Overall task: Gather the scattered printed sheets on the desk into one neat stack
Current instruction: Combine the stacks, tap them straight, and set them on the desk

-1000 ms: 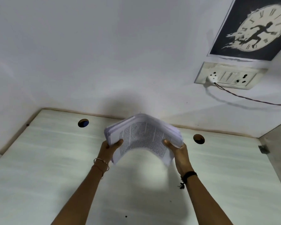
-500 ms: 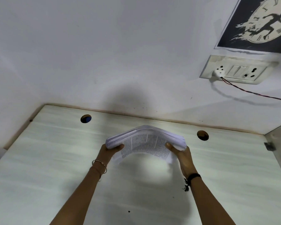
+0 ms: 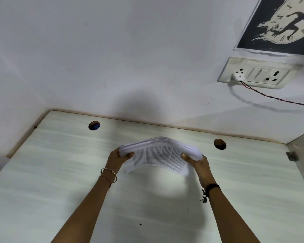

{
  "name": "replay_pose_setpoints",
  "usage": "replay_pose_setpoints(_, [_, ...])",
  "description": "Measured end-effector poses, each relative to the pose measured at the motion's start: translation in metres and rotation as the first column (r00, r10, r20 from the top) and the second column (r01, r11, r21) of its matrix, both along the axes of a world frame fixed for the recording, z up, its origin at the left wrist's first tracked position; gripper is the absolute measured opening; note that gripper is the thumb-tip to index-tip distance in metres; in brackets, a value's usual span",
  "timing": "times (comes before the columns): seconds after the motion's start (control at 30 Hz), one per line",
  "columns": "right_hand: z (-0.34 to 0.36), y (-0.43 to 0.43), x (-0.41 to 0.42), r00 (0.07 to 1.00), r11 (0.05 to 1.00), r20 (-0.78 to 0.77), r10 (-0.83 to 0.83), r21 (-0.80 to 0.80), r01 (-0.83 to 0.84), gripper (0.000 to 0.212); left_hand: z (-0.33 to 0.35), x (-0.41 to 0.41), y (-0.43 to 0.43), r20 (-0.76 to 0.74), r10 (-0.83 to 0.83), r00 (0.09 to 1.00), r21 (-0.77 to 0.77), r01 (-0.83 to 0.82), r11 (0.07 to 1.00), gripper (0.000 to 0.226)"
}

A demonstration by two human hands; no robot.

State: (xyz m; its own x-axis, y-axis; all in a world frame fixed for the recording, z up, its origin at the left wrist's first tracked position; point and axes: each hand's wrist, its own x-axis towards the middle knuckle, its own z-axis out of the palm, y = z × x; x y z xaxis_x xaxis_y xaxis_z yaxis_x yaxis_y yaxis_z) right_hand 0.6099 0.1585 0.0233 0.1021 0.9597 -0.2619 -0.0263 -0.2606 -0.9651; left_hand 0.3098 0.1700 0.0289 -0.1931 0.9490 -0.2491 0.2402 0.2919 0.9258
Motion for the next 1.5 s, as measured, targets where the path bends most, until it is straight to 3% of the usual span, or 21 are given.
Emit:
replay_pose_setpoints(0.1, [-0.005,-0.001,0.000,0.999,0.999,0.036,-0.003,-0.034,0.004,0.032,0.007,-0.003,0.001,-0.138,-0.141,0.980,0.080,0.153,0.985,0.055])
replay_pose_setpoints(0.2, [-0.004,0.001,0.002,0.998,0.999,0.058,0.018,-0.048,-0.015,0.033,0.026,0.000,0.011,-0.381,-0.243,0.892,0.106,0.303,0.947,0.051])
replay_pose_setpoints(0.27, [-0.002,0.001,0.002,0.998,0.998,0.059,0.025,-0.050,-0.022,0.031,0.042,0.009,0.022,-0.577,-0.343,0.741,0.023,0.435,0.900,0.066])
replay_pose_setpoints(0.37, [-0.002,0.002,0.002,0.997,0.998,0.065,0.030,-0.054,-0.026,0.030,0.050,0.040,0.034,-0.800,-0.469,0.373,-0.228,0.534,0.814,0.079])
replay_pose_setpoints(0.43, [-0.003,0.001,0.003,0.997,0.998,0.065,0.030,-0.053,-0.026,0.031,0.042,0.062,0.035,-0.876,-0.448,0.181,-0.288,0.549,0.785,0.084])
replay_pose_setpoints(0.5, [-0.003,0.000,0.005,0.997,0.998,0.071,0.033,-0.047,-0.030,0.035,0.033,0.073,0.031,-0.921,-0.382,0.080,-0.287,0.525,0.801,0.087])
replay_pose_setpoints(0.53, [-0.003,-0.001,0.005,0.996,0.998,0.076,0.040,-0.048,-0.036,0.040,0.030,0.074,0.030,-0.931,-0.357,0.074,-0.273,0.506,0.818,0.086])
replay_pose_setpoints(0.7, [-0.005,-0.001,0.008,0.988,0.996,0.140,0.062,-0.071,-0.053,0.033,0.022,0.070,0.020,-0.965,-0.233,0.121,-0.138,0.524,0.841,0.074])
replay_pose_setpoints(0.77, [-0.010,-0.001,0.009,0.982,0.994,0.174,0.071,-0.094,-0.056,0.033,0.020,0.074,0.018,-0.980,-0.158,0.120,-0.069,0.540,0.839,0.059])
replay_pose_setpoints(0.87, [-0.013,0.001,0.010,0.963,0.992,0.259,0.069,-0.116,-0.039,0.025,0.029,0.088,0.022,-0.925,-0.336,0.178,-0.180,0.573,0.800,0.042])
replay_pose_setpoints(1.03, [0.002,0.007,0.005,0.937,0.998,0.344,0.056,-0.011,-0.055,0.016,0.050,0.100,0.040,-0.845,-0.499,0.195,-0.301,0.597,0.743,0.038])
replay_pose_setpoints(1.1, [0.018,0.014,0.000,0.933,0.996,0.359,0.020,0.075,-0.050,0.020,0.058,0.094,0.046,-0.815,-0.506,0.281,-0.262,0.600,0.756,0.037])
replay_pose_setpoints(1.17, [0.037,0.023,-0.003,0.936,0.984,0.345,-0.074,0.178,0.013,0.033,0.070,0.085,0.050,-0.760,-0.490,0.426,-0.195,0.569,0.799,0.043])
replay_pose_setpoints(1.23, [0.048,0.033,-0.003,0.912,0.962,0.346,-0.219,0.235,0.142,0.067,0.079,0.071,0.052,-0.612,-0.468,0.638,-0.111,0.517,0.849,0.044])
replay_pose_setpoints(1.3, [0.051,0.036,-0.003,0.904,0.930,0.246,-0.350,0.202,0.306,0.093,0.083,0.055,0.053,-0.319,-0.390,0.864,-0.012,0.407,0.913,0.045])
replay_pose_setpoints(1.37, [0.046,0.029,-0.005,0.942,0.943,0.046,-0.332,0.044,0.330,0.099,0.081,0.044,0.049,-0.023,-0.307,0.951,0.029,0.308,0.951,0.044])
replay_pose_setpoints(1.43, [0.037,0.019,-0.012,0.996,0.998,-0.071,-0.055,-0.024,0.053,0.088,0.075,0.044,0.039,0.194,-0.255,0.947,0.070,0.246,0.967,0.024])
replay_pose_setpoints(1.5, [0.035,0.015,-0.021,0.975,0.978,-0.088,0.206,-0.008,-0.208,0.057,0.066,0.044,0.031,0.275,-0.197,0.941,0.089,0.179,0.980,0.027])
